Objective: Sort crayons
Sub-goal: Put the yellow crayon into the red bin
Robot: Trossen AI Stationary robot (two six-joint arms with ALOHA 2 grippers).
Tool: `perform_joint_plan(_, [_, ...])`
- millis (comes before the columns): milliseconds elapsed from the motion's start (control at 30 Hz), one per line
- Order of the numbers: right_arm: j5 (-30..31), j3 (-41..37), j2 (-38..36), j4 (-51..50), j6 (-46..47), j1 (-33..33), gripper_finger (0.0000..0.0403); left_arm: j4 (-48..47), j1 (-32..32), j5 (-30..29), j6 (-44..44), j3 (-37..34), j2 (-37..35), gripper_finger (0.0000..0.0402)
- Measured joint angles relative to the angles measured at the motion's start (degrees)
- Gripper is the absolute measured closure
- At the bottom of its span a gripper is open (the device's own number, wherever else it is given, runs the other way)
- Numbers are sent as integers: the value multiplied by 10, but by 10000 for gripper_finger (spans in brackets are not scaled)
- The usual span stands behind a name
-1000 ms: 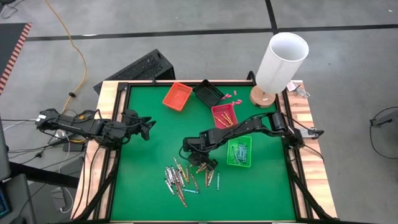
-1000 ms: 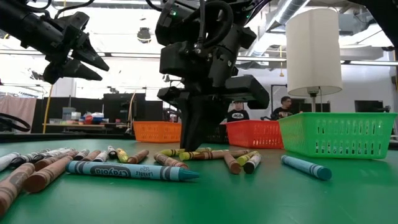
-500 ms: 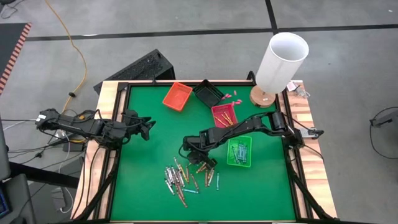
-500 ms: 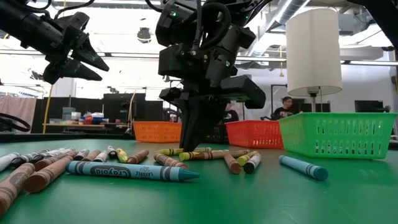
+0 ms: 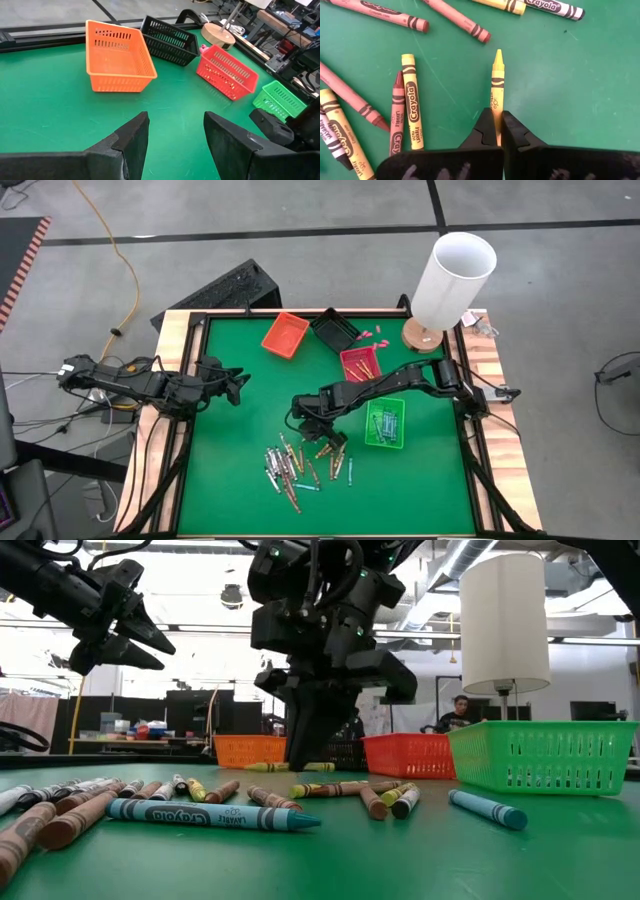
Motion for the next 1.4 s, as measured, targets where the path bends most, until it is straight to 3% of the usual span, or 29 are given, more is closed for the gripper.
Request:
perform_joint_plan(633, [21, 132, 0, -130, -4, -17, 402, 0, 0, 0, 0, 0, 0, 221])
perform_joint_plan(1200, [23, 196, 0, -159, -3, -50, 402, 0, 0, 0, 0, 0, 0, 221])
perform_joint_plan(1400, [71, 212, 0, -163, 21, -68, 402, 0, 0, 0, 0, 0, 0, 221])
